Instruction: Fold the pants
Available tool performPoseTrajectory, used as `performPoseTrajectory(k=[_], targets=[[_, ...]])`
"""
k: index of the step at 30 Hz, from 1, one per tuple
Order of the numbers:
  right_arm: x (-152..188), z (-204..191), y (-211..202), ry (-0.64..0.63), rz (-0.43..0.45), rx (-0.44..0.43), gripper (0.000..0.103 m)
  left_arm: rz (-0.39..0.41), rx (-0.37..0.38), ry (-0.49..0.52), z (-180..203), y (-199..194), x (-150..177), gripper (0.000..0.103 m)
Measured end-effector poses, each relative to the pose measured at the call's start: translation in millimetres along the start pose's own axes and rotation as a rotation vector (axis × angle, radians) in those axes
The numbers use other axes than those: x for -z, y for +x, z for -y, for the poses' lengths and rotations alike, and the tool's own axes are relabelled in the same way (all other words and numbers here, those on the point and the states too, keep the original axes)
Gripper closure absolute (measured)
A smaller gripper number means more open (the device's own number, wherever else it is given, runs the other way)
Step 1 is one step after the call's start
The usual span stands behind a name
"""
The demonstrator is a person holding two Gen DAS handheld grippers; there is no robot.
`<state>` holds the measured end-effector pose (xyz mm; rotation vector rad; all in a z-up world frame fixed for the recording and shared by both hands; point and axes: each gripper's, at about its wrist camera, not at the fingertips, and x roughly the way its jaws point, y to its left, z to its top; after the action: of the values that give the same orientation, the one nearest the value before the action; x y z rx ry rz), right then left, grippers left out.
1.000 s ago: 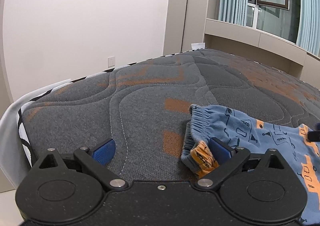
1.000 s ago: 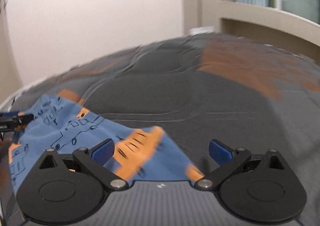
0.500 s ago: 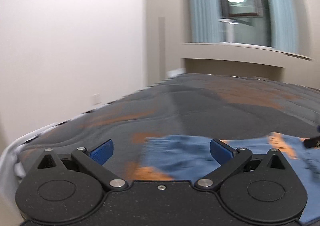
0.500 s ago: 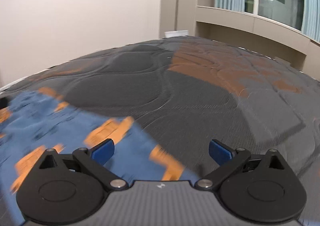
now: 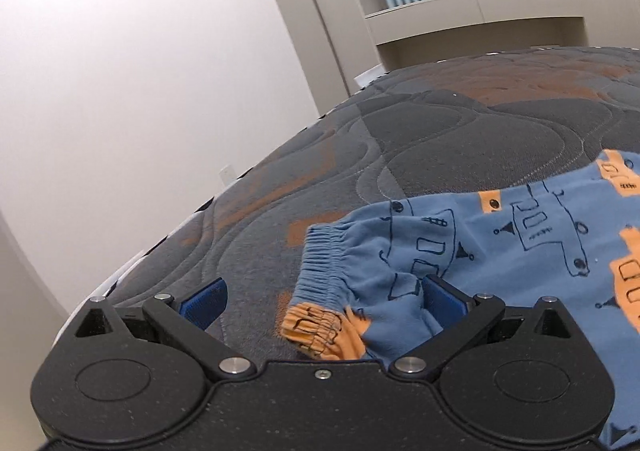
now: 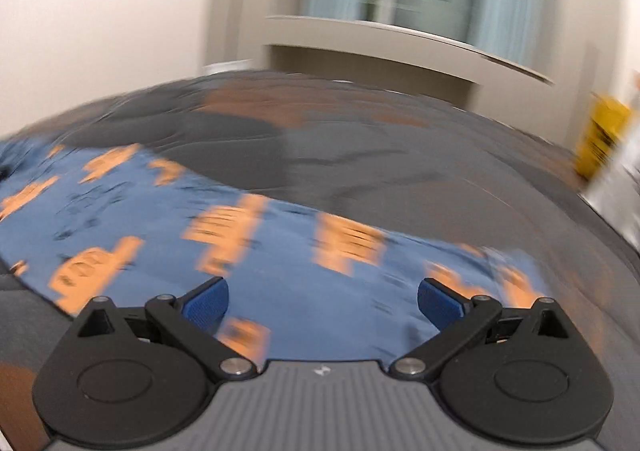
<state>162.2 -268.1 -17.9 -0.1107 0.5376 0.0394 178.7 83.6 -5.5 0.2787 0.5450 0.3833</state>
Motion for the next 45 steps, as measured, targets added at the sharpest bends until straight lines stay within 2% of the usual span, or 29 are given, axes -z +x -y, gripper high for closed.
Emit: performPoseTrajectory(k=[2, 4, 7, 10, 14, 17, 19, 22, 26, 27, 29, 31, 33, 34, 35, 37, 40, 45], targets=[[7, 25, -17, 0.08, 0.042, 0.037, 0.0, 0.017, -0.036, 0.019, 5, -10, -5, 0.001], [18, 50, -38, 0.158, 0.092, 0.057, 0.0, 0.042, -0.016, 0.017, 17, -29, -13, 0.001], [35, 84, -54, 0.34, 0.121, 0.038, 0.0, 0.091, 0.112, -0.025, 41, -55, -29, 0.001], [59, 124, -64, 0.556, 0.082, -0.011, 0.0, 0.162, 0.276, -0.045, 79, -79, -42, 0.001], [74, 153, -66, 0.676, 0.08, -0.112, 0.0, 0.189, 0.48, -0.041, 145, -95, -57, 0.001], [72, 162, -57, 0.734, 0.082, -0.193, 0.002, 0.163, 0.59, -0.013, 193, -101, -65, 0.001], [71, 167, -50, 0.786, 0.083, -0.241, 0.006, 0.122, 0.636, 0.008, 218, -100, -68, 0.001], [75, 170, -43, 0.851, 0.099, -0.215, 0.011, 0.068, 0.681, 0.022, 239, -90, -70, 0.001], [81, 173, -40, 0.927, 0.142, -0.172, 0.016, -0.016, 0.678, 0.049, 252, -76, -66, 0.001], [83, 172, -38, 0.927, 0.146, -0.158, 0.017, -0.042, 0.682, 0.043, 253, -72, -66, 0.001], [82, 169, -35, 0.911, 0.149, -0.124, 0.031, -0.063, 0.705, 0.0, 246, -68, -68, 0.001], [81, 166, -32, 0.908, 0.143, -0.093, 0.046, -0.057, 0.723, -0.04, 239, -68, -73, 0.001], [78, 166, -28, 0.902, 0.131, -0.062, 0.056, -0.038, 0.778, -0.093, 231, -69, -81, 0.001], [76, 164, -27, 0.895, 0.129, -0.05, 0.069, -0.035, 0.819, -0.122, 230, -70, -86, 0.001], [73, 162, -27, 0.873, 0.126, -0.026, 0.085, -0.036, 0.872, -0.15, 229, -70, -90, 0.001], [68, 154, -30, 0.795, 0.129, 0.001, 0.088, -0.058, 1.002, -0.201, 230, -72, -99, 0.001], [54, 128, -38, 0.592, 0.151, 0.049, 0.09, -0.104, 1.165, -0.238, 240, -74, -110, 0.001], [32, 60, -45, 0.181, 0.171, 0.128, 0.09, -0.193, 1.38, -0.235, 264, -77, -118, 0.001]])
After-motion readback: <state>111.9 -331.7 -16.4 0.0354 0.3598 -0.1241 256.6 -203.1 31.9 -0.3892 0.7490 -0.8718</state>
